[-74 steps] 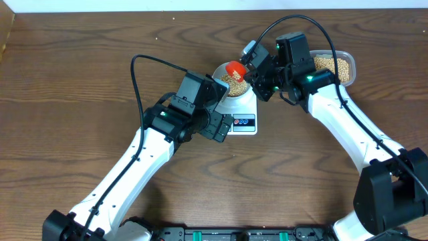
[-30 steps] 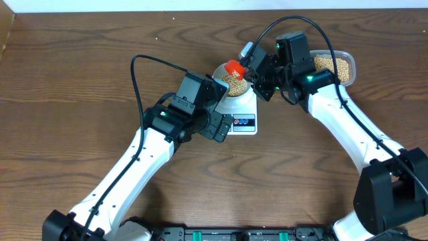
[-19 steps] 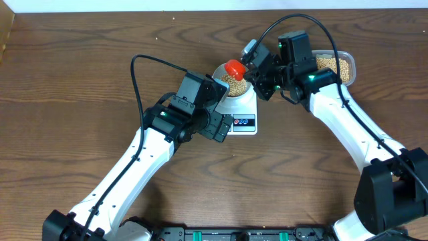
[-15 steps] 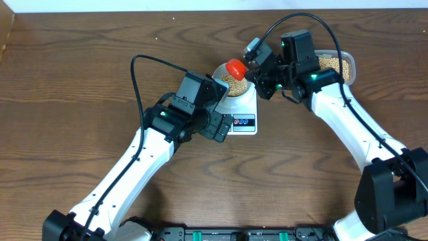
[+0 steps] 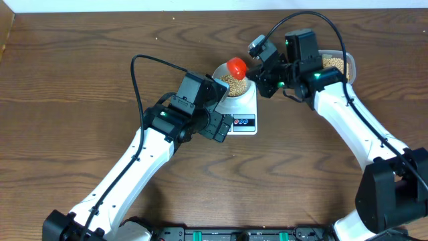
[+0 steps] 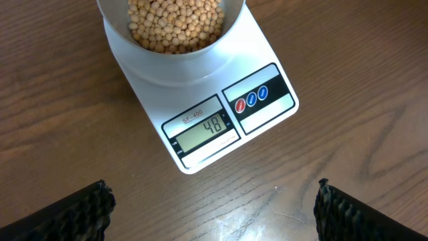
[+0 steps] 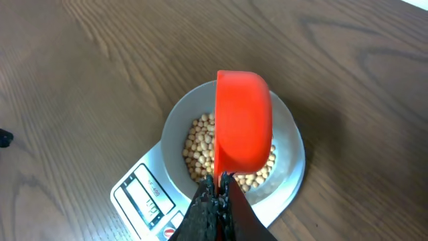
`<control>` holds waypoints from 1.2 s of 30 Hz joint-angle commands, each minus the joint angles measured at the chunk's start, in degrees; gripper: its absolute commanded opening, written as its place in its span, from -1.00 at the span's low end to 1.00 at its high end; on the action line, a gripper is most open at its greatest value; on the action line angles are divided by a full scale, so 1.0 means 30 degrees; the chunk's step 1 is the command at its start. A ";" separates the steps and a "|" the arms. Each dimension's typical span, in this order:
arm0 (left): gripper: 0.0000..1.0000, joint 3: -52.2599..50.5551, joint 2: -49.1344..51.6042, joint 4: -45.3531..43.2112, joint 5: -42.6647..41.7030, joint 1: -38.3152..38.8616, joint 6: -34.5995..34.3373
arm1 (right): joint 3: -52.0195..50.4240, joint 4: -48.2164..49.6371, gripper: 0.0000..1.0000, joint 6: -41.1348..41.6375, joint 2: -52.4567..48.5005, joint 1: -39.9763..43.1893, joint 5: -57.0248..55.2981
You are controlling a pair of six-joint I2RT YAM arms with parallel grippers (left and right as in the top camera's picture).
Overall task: Scoop item into bowl and weigh 50g on scale
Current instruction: 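Keep tilting the red scoop over the bowl, adding soybeans gradually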
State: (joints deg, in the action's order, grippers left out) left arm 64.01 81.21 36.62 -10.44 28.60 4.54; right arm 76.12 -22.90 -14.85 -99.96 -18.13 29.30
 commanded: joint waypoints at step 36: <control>0.96 0.0022 -0.0175 -0.0007 -0.0168 -0.0102 0.0124 | -0.0007 -0.0029 -0.98 -0.6601 0.0466 -0.0240 -0.0219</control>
State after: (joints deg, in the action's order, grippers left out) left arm 64.01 81.21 36.62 -10.44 28.60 4.54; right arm 76.12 -23.05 -31.38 -99.96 -18.17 29.50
